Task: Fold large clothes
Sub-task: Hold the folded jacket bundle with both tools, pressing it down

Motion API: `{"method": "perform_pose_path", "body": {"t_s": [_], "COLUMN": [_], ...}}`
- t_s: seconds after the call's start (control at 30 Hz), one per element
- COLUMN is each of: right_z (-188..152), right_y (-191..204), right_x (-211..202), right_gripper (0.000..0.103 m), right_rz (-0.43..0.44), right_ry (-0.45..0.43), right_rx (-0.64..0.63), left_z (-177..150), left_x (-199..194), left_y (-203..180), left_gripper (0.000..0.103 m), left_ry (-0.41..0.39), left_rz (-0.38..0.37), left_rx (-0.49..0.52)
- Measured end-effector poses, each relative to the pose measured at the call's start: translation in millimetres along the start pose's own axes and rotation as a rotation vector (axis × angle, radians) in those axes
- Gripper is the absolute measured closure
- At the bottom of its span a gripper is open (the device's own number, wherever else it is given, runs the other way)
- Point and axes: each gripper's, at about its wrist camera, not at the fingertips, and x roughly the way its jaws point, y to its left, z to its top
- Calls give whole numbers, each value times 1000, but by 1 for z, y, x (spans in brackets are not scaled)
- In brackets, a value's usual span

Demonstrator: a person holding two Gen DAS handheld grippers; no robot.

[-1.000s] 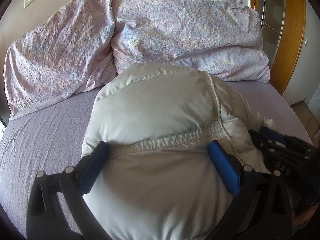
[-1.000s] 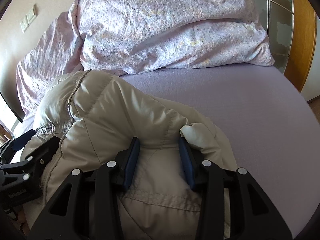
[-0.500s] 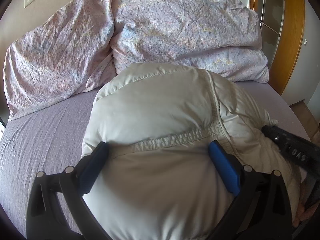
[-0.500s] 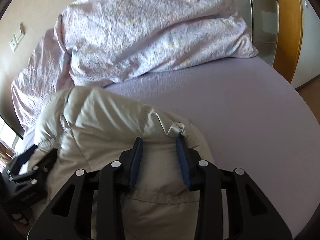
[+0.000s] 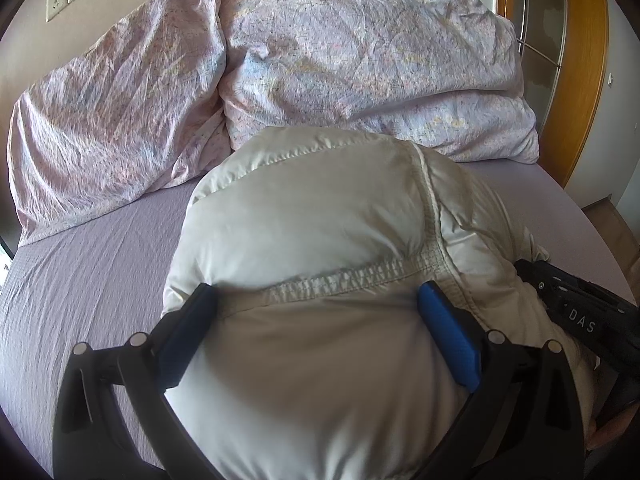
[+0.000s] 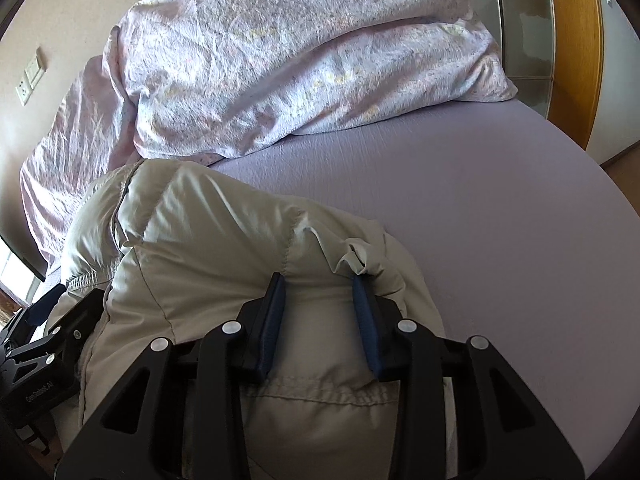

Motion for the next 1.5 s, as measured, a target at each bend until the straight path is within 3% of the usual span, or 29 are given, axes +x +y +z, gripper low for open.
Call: {"method": "perform_pose_path", "body": {"t_s": [0.6,0.93,1.3,1.5], "right_z": [-3,-3,-5,13], "right_y": [1,-7,0,-11], "right_x": [1,-8,-7,-20], "right_gripper": [66,65,65,61], "right_rz": [-12,11,-25,49], "right_ry": [-7,48,55,132], "right_rx": [-1,55,4,40], "left_z": [-1,0,-2,-1], "left_x": [0,2,2,-8], "left_y": [-2,-1,-3,1], "left_gripper": [2,2,2,2], "left_ry": [-8,-5,4,17], "left_rz": [9,3,5,-13], "left_rx": [4,11,29,51]}}
